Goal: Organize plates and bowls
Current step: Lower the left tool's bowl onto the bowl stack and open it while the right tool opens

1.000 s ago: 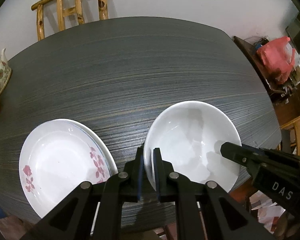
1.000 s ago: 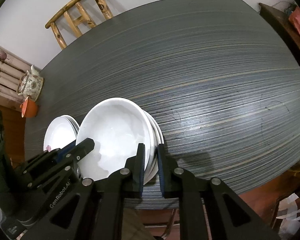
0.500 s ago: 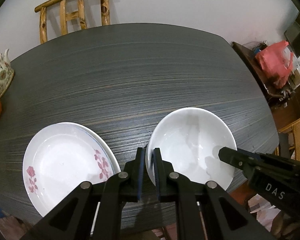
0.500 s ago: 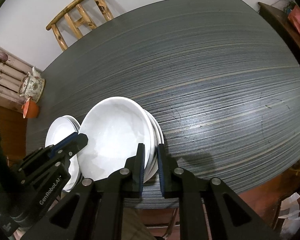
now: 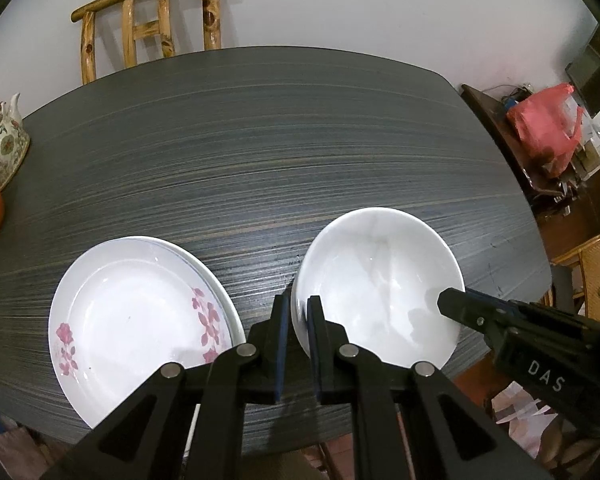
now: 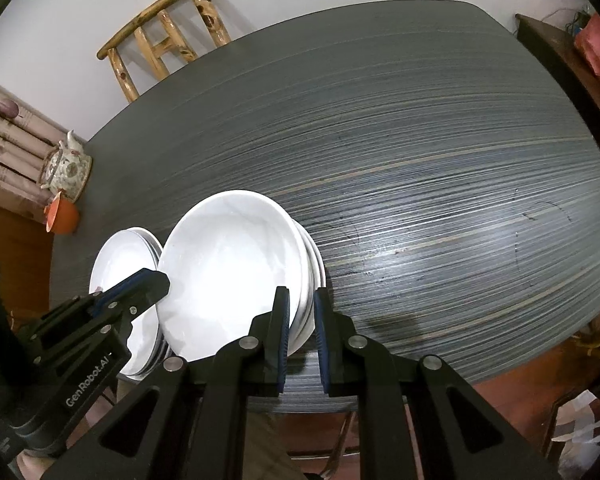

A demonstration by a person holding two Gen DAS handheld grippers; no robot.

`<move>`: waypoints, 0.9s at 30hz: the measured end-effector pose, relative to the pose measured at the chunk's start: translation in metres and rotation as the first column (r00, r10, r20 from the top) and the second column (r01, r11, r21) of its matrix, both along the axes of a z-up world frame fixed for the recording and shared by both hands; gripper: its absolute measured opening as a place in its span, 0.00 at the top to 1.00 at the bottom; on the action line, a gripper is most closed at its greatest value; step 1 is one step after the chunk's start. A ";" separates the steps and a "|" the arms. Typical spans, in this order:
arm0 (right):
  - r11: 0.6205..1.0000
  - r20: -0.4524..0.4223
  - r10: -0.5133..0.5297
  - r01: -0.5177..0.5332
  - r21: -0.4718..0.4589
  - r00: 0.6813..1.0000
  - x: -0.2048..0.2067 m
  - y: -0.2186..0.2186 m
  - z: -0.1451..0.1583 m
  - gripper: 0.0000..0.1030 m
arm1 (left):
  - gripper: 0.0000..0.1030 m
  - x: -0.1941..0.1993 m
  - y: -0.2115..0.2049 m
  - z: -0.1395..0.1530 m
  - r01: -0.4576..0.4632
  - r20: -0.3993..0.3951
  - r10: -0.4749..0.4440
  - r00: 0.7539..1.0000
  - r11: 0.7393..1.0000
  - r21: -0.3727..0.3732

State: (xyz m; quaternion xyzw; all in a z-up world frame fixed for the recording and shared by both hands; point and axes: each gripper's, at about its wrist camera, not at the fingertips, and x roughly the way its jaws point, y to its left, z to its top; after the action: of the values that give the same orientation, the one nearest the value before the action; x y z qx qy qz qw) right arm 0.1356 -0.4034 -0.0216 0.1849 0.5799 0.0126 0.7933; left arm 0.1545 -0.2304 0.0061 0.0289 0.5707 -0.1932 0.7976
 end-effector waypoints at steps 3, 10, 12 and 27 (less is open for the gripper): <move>1.000 0.001 -0.003 0.003 0.002 1.000 -0.001 0.000 -0.001 0.87 | 0.89 0.001 0.000 0.001 0.001 0.001 -0.001 1.000 1.000 0.000; 1.000 -0.005 -0.003 0.003 0.003 1.000 -0.002 0.001 -0.004 0.87 | 0.89 -0.003 0.003 0.001 -0.008 -0.007 0.008 1.000 1.000 -0.013; 1.000 -0.007 -0.006 0.006 0.006 1.000 -0.003 0.000 -0.005 0.86 | 0.89 -0.003 0.004 0.002 -0.010 -0.012 0.009 1.000 1.000 -0.015; 0.999 0.003 -0.028 0.028 0.015 1.000 -0.010 -0.012 0.001 0.77 | 0.72 0.000 0.020 0.000 -0.048 -0.080 0.042 0.996 0.996 -0.074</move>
State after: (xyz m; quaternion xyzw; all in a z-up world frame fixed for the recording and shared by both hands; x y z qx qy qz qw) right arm 0.1259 -0.4152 -0.0211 0.1991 0.5757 0.0063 0.7930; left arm 0.1549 -0.2103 0.0058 -0.0216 0.5942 -0.1978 0.7793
